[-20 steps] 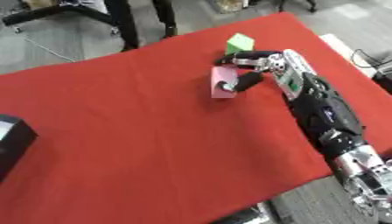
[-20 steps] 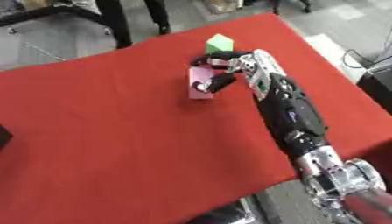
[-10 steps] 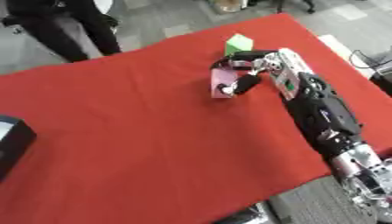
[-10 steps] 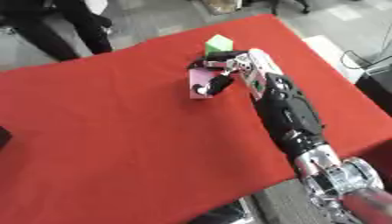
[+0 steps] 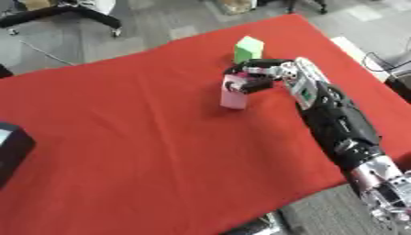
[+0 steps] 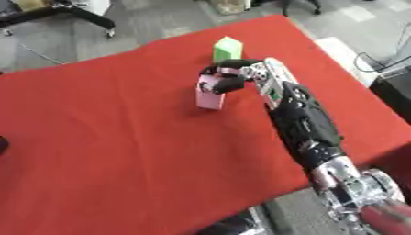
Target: Pick up the objects with one hand, pass them to the other hand, and then place them into the box on the other side of the table.
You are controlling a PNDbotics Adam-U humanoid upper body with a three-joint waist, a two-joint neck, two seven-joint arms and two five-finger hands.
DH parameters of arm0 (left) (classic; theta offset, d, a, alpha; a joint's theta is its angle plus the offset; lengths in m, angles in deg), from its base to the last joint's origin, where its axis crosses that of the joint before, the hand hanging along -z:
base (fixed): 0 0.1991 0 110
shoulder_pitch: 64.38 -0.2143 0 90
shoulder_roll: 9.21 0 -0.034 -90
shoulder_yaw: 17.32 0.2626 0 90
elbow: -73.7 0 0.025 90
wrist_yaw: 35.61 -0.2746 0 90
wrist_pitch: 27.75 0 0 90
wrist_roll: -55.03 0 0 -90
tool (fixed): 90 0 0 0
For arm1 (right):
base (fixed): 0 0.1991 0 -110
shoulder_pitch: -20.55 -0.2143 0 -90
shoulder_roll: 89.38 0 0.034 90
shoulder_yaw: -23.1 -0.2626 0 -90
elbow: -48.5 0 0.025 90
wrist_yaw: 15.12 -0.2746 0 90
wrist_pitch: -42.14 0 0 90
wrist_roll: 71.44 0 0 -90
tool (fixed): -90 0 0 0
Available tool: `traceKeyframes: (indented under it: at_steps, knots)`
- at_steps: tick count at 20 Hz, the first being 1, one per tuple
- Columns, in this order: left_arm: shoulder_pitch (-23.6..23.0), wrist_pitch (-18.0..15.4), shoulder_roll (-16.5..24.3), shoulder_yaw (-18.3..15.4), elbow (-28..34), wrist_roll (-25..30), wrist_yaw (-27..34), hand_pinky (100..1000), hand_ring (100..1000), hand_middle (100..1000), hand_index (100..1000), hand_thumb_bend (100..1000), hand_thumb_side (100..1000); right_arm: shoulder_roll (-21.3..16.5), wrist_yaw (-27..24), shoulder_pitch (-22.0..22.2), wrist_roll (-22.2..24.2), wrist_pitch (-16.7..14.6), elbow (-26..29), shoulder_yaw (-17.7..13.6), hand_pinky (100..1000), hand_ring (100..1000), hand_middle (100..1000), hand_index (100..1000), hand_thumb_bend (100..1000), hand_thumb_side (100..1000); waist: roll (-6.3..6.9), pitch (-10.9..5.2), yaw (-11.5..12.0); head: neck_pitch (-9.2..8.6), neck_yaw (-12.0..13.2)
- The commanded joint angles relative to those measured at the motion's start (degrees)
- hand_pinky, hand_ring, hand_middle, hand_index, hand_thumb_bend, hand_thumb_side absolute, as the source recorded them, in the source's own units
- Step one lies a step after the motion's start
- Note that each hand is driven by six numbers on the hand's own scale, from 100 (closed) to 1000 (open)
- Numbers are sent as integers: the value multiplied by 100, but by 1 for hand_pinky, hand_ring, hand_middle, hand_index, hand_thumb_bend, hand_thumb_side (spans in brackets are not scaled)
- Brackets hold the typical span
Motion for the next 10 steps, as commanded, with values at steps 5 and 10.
traceKeyframes:
  at_steps: [5,10]
  knots:
    - [41,25,60,-34,103,-22,-6,525,764,808,881,287,879,-243,-212,-31,-50,152,406,-55,986,1000,902,993,100,955,-90,-119,5,-12,-45]
    - [40,38,62,-31,103,-28,-11,523,764,808,881,279,883,-305,-50,19,110,-81,620,69,976,998,903,1000,164,816,-102,-114,4,-12,-59]
